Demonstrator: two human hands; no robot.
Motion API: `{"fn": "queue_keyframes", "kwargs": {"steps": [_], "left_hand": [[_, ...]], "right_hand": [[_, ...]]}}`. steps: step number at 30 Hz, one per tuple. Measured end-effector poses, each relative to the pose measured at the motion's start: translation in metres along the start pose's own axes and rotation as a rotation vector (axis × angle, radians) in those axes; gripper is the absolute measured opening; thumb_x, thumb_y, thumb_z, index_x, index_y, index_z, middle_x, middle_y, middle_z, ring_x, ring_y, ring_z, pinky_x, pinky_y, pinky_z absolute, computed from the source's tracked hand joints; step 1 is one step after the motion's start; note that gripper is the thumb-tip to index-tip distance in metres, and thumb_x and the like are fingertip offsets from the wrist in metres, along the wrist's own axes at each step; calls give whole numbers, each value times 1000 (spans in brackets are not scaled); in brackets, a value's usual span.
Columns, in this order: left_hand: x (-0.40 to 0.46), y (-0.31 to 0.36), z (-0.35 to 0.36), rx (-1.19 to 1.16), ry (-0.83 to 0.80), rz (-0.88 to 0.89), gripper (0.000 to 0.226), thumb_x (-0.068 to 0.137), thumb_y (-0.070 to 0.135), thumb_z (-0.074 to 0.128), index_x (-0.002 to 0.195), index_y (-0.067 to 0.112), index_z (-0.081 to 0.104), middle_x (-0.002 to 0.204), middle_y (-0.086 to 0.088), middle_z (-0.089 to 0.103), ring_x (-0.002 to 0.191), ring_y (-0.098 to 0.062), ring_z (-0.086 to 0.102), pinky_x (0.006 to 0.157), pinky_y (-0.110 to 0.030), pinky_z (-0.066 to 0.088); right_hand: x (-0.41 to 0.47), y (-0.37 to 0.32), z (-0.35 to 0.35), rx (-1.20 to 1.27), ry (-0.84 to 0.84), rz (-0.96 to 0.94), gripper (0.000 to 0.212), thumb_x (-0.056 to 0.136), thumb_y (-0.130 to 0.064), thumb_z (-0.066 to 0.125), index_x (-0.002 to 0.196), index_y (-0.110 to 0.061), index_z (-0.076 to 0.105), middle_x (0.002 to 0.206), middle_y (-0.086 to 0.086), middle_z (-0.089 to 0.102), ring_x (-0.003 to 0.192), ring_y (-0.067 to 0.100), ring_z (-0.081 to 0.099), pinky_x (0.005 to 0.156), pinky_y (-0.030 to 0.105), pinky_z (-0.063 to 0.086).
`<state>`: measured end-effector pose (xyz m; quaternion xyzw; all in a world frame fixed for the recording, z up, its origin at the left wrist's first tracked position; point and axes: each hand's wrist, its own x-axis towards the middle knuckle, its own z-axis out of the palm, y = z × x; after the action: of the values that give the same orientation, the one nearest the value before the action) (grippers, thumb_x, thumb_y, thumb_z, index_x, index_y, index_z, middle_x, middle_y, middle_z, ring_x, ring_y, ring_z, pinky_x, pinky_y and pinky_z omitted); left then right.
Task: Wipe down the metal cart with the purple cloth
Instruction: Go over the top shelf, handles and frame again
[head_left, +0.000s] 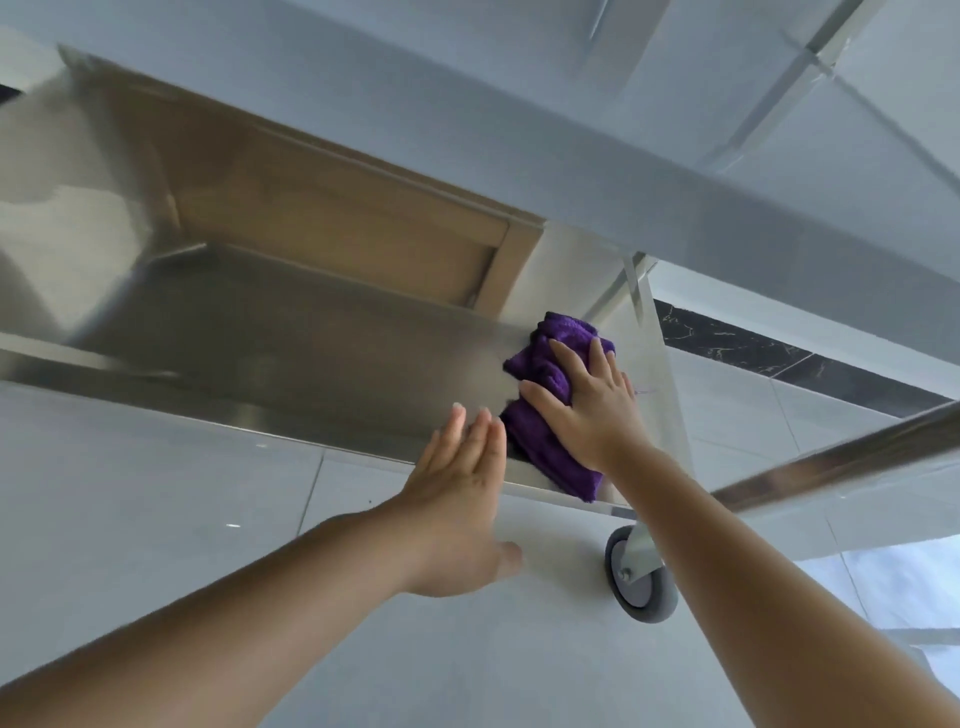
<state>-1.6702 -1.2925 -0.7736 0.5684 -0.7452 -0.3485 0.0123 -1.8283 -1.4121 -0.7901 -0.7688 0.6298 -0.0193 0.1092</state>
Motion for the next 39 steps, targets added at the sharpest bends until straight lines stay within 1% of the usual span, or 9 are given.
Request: {"fn": "queue_keyframes", "kwargs": {"steps": [5, 8, 12, 22, 28, 30, 32, 33, 39], "left_hand": [[-51, -66, -21, 474, 44, -245, 87, 93, 41, 36, 141, 3, -26, 146, -17, -38, 134, -31, -37, 109, -38, -19], [-76, -96, -26, 436, 72, -347, 91, 92, 44, 37, 136, 8, -34, 147, -14, -36, 136, -28, -33, 109, -36, -18], [-82, -106, -17, 326, 158, -304, 98, 88, 44, 44, 124, 13, -41, 143, -8, -43, 132, -24, -38, 106, -33, -21], [-83, -118, -8, 174, 303, -176, 107, 85, 45, 52, 130, 13, -40, 138, -3, -49, 127, -22, -44, 97, -28, -29], [-90, -133, -5, 87, 386, -77, 102, 90, 40, 49, 132, 11, -39, 142, -2, -45, 135, -22, -34, 106, -28, -22], [-96, -145, 0, 198, 525, -101, 113, 79, 42, 64, 141, 5, -22, 149, -12, -28, 143, -32, -10, 110, -33, -8], [-103, -159, -1, 223, 606, -231, 115, 55, 39, 81, 143, -5, 23, 150, -25, 20, 135, -40, 29, 106, -43, 20], [-106, -170, -2, 229, 658, -296, 109, 49, 35, 83, 138, -7, 35, 145, -27, 33, 131, -42, 37, 102, -46, 26], [-121, -210, -15, 326, 731, -475, 107, 45, 33, 84, 134, -7, 40, 140, -28, 40, 128, -44, 41, 99, -52, 27]], "right_hand": [[8, -28, 6, -29, 1, -66, 87, 70, -78, 17, 146, -37, 22, 157, 10, 11, 144, 31, 9, 115, 46, 12], [9, -31, 7, -53, 9, -59, 94, 64, -80, 11, 146, -35, 23, 156, 11, 14, 143, 31, 11, 115, 45, 14], [12, -50, 11, -47, 1, -51, 99, 60, -81, 10, 146, -34, 24, 155, 11, 18, 142, 30, 13, 115, 45, 16], [30, -139, 30, -63, 0, -204, 97, 62, -83, 9, 144, -35, 26, 153, 9, 22, 141, 30, 16, 115, 47, 17], [36, -192, 44, -30, 2, -249, 94, 63, -81, 13, 144, -35, 25, 154, 9, 19, 142, 29, 13, 116, 45, 13], [36, -196, 46, -26, 5, -247, 94, 63, -81, 12, 144, -35, 25, 154, 8, 20, 142, 28, 14, 116, 46, 14], [37, -195, 45, -28, -16, -238, 92, 66, -81, 16, 145, -35, 24, 155, 7, 19, 143, 27, 12, 117, 46, 13], [37, -195, 45, -26, -19, -236, 90, 68, -80, 18, 145, -34, 24, 155, 8, 19, 142, 27, 12, 116, 46, 13], [35, -201, 46, -18, 14, -240, 93, 64, -81, 14, 143, -34, 28, 152, 8, 25, 140, 28, 18, 115, 47, 17]]}}
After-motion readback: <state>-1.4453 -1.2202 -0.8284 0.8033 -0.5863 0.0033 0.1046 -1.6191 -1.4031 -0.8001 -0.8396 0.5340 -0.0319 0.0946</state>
